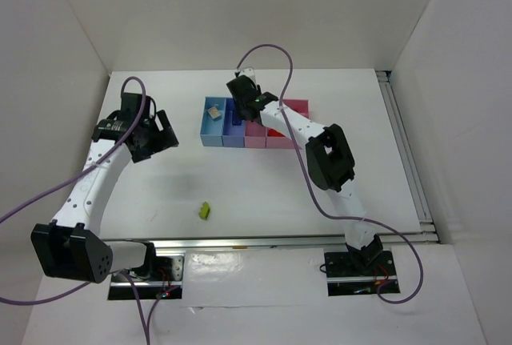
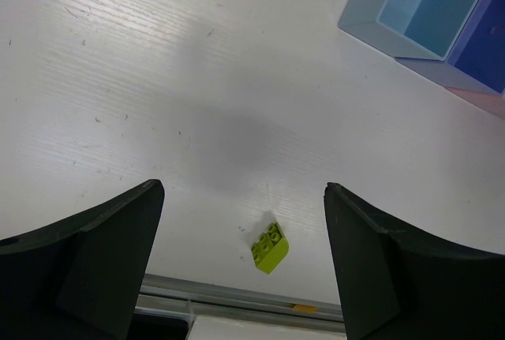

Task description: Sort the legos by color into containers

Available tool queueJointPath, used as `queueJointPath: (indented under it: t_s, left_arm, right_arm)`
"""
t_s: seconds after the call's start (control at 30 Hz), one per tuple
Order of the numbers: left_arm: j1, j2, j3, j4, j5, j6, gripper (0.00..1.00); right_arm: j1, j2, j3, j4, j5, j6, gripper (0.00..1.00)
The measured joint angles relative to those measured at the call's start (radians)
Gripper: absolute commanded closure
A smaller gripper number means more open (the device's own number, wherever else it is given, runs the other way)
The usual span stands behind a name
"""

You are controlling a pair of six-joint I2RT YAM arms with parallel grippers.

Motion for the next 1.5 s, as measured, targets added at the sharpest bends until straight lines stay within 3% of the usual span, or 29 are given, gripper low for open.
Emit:
queueJointPath:
  t_s: [0.2,0.3,0.33,0.53,0.67,0.8,0.9,1.0,1.17,1.5]
  left_arm:
    - [0.0,0.0,0.0,0.0,0.0,0.0,0.06]
    - [0.0,0.0,0.0,0.0,0.0,0.0,0.06]
    - [0.0,0.0,0.0,0.0,0.0,0.0,0.06]
    - [0.0,0.0,0.0,0.0,-0.002,0.0,0.06]
    - [0.0,0.005,0.001,-0.011,-0.024,0.002,0.06]
    - [0.0,0.027,0.004,-0.027,-0.053,0.0,0.06]
    - [0.006,0.034,0.018,-0.053,-0.072,0.001,0.06]
    - [0.033,0.034,0.05,-0.074,-0.083,0.003,0.06]
    - [0.067,0.034,0.07,-0.075,-0.065,0.003,0.06]
    - [0.068,0.032,0.07,-0.075,-0.047,0.002,0.06]
  right_arm:
    - [0.0,0.001,0.007,-0.002,0.019,-0.006,0.42]
    - [0.0,0.002,0.007,-0.002,0.028,-0.004,0.21]
    - [0.0,0.001,0.007,-0.001,0.032,-0.003,0.19]
    - [-0.003,-0.006,-0.003,0.0,0.051,-0.002,0.18]
    - [0.018,-0.093,-0.095,0.0,0.071,-0.006,0.19]
    - [0.122,-0.315,-0.327,0.007,0.066,0.013,0.12]
    - [0.27,-0.492,-0.514,0.028,-0.01,0.04,0.08]
    - [0.427,-0.572,-0.639,0.09,-0.097,0.046,0.04]
    - [0.593,-0.565,-0.767,0.169,-0.214,0.007,0.03]
    - [0.578,-0.452,-0.756,0.278,-0.312,-0.013,0.03]
